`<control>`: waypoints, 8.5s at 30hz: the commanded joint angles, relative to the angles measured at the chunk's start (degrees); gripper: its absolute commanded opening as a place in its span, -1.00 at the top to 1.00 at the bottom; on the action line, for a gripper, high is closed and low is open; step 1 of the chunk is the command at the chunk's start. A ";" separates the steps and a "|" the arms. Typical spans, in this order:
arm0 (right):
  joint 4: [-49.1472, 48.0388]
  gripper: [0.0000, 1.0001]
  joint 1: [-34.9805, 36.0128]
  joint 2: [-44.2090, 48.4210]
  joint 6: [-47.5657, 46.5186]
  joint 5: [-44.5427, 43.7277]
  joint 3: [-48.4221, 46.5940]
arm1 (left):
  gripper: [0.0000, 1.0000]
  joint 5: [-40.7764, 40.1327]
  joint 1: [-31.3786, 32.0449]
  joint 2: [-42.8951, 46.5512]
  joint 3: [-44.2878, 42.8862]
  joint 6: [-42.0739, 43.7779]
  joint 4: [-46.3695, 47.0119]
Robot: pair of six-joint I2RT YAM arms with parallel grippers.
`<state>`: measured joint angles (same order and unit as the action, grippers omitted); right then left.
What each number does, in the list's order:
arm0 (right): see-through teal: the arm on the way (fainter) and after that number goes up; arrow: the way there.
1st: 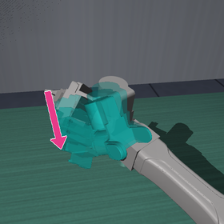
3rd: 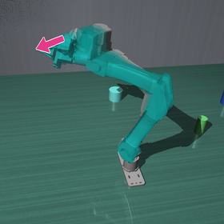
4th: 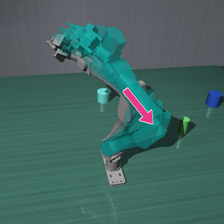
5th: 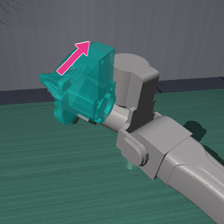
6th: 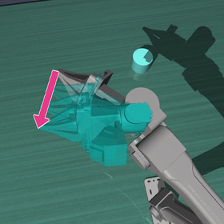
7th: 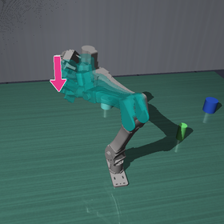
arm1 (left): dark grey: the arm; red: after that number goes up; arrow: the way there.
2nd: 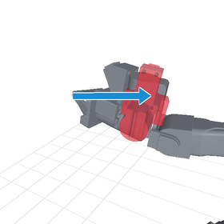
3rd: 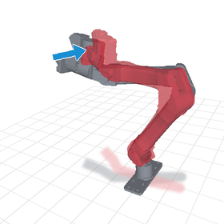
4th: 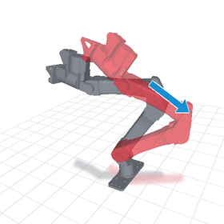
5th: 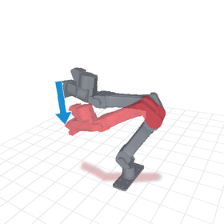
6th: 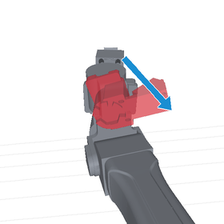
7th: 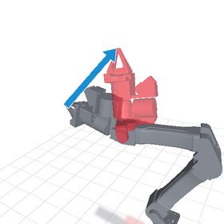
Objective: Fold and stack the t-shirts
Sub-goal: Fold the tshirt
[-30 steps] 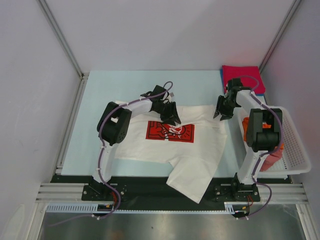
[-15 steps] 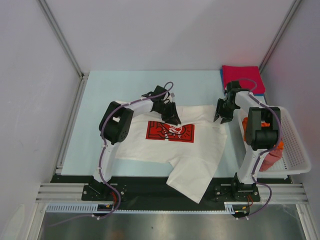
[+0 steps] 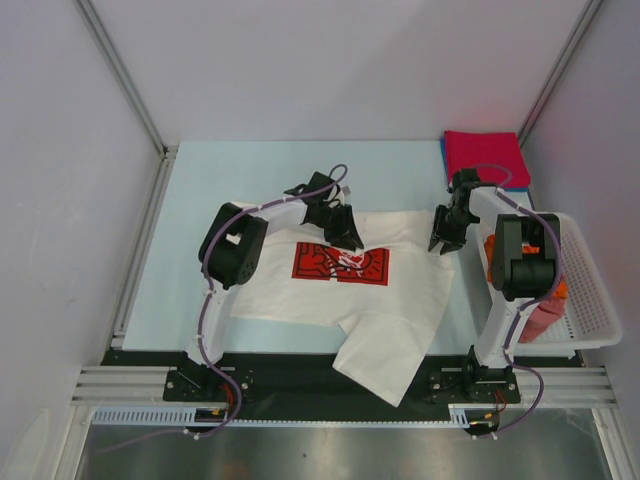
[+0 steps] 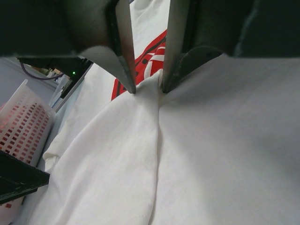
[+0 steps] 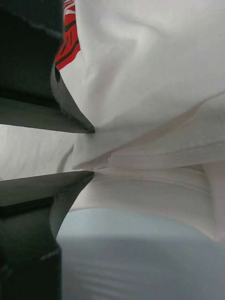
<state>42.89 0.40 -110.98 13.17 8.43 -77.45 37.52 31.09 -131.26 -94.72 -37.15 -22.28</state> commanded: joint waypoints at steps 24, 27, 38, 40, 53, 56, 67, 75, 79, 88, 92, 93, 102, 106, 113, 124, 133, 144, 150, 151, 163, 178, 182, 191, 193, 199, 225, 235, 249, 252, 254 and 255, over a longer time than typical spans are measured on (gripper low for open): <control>2.81 1.00 -0.58 2.52 -1.48 -12.81 -1.92 | 0.99 0.98 0.37 -2.07 -5.92 8.32 -14.46; 2.20 1.00 0.81 3.66 -1.39 -15.89 -1.74 | 0.94 0.63 0.72 -2.24 -5.74 8.49 -14.37; 3.25 0.81 1.71 4.10 -0.95 -18.53 -1.30 | 0.48 -3.14 0.20 -0.14 -5.74 11.30 -17.00; 4.21 0.79 1.71 4.28 -0.60 -19.14 -2.17 | 0.23 -4.29 -0.85 2.66 -5.65 11.74 -17.53; 1.41 -0.29 3.02 0.07 3.09 -15.46 -12.81 | 0.03 -7.19 -18.51 15.86 -0.21 14.73 -17.97; 0.79 -0.30 2.94 -1.78 5.11 -14.58 -15.18 | -0.01 -7.81 -23.70 16.21 1.46 15.26 -17.88; -0.26 -0.29 0.30 -6.70 10.91 -10.80 -18.44 | -0.15 -12.29 -38.29 19.55 7.61 16.67 -18.32; -1.23 0.20 0.04 -8.55 11.35 -9.39 -18.79 | 0.16 -13.09 -39.70 16.83 5.52 18.86 -15.78; -2.55 0.22 0.04 -9.52 10.83 -9.04 -18.97 | 0.07 -15.45 -39.70 13.50 1.74 19.21 -15.33; -3.34 0.24 -1.46 -10.58 9.86 -7.37 -19.23 | -0.02 -16.16 -39.62 5.68 -6.44 18.34 -13.32; -3.69 0.25 -1.55 -10.66 9.51 -7.02 -19.14 | 0.00 -13.79 -39.62 3.39 -8.20 17.20 -10.15; -3.61 0.25 -1.55 -10.66 9.51 -6.93 -19.14 | 0.01 -13.70 -39.53 2.86 -8.90 16.93 -9.19; -4.05 0.23 -1.63 -11.36 10.12 -4.82 -19.14 | 0.30 -10.54 -38.92 0.22 -10.40 14.56 -7.95; -4.66 0.08 -1.63 -11.19 10.65 -4.56 -18.79 | 0.41 -9.57 -38.65 0.39 -9.70 14.38 -7.60; -5.01 0.13 -1.63 -11.89 11.35 -4.73 -19.05 | 0.62 -8.86 -38.39 0.22 -9.17 13.42 -7.69; -5.72 1.00 -2.95 -14.27 11.79 -10.08 -20.90 | 1.00 -12.29 -39.53 0.83 -10.75 12.36 -8.39; -8.96 1.00 -3.13 -10.13 13.11 -18.36 -16.68 | 0.99 -15.81 -41.90 1.36 -12.16 12.54 -9.36; -7.48 1.00 -2.34 -14.79 13.02 -18.89 -21.95 | 0.82 -14.41 -42.34 -2.51 -17.43 12.01 -11.47; -4.67 0.75 -1.99 -13.74 11.18 -18.62 -22.13 | -0.10 -22.80 -42.25 2.39 -15.68 14.29 -17.43; -4.05 0.62 -1.90 -13.39 10.92 -18.71 -22.13 | -0.13 -24.67 -42.25 4.15 -14.54 14.56 -18.05; 0.96 -0.14 -1.28 -5.66 6.08 -20.03 -18.88 | 0.01 -18.80 -40.76 25.88 17.81 14.03 -9.80; 2.20 -0.34 -0.58 4.45 5.82 -15.02 -13.17 | 0.06 -16.33 -38.30 14.46 8.23 12.80 -9.80; 2.72 -0.34 -0.58 5.68 6.25 -14.05 -12.55 | 0.13 -17.47 -37.16 14.28 9.11 12.19 -10.06; 2.20 -0.32 6.52 9.37 6.60 -11.24 -7.90 | 0.06 -22.21 -36.54 17.08 10.60 13.50 -12.17; 1.67 -0.32 7.85 10.42 7.22 -10.45 -5.53 | 0.04 -23.01 -36.54 17.97 10.69 13.85 -12.35; -0.26 -0.31 13.30 12.36 8.80 -8.95 0.62 | -0.01 -25.48 -36.54 20.34 11.75 14.12 -12.96; -7.82 1.00 21.04 11.22 16.80 -1.66 11.97 | 0.18 -25.92 -36.01 14.81 11.40 14.73 -15.25; -9.49 1.00 21.39 8.68 18.91 -3.41 14.43 | 0.95 -26.53 -36.01 13.49 8.59 15.44 -15.51; -11.16 1.00 21.39 6.21 19.88 -5.26 17.33 | 0.99 -29.51 -36.10 18.41 6.30 17.11 -18.50; -11.25 1.00 21.39 6.30 19.79 -5.35 17.51 | 0.99 -29.87 -36.36 18.50 6.47 17.11 -18.85; -11.25 1.00 21.39 6.39 19.70 -5.44 17.77 | 0.99 -30.04 -36.54 18.32 6.48 17.11 -18.94; -11.25 1.00 21.39 6.48 19.62 -5.44 17.86 | 0.99 -30.39 -36.63 18.24 6.39 17.19 -18.94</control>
<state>33.80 21.37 -102.15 32.56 5.28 -62.28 9.47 -5.15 -116.29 -86.06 -21.37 -40.86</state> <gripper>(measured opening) 0.009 0.011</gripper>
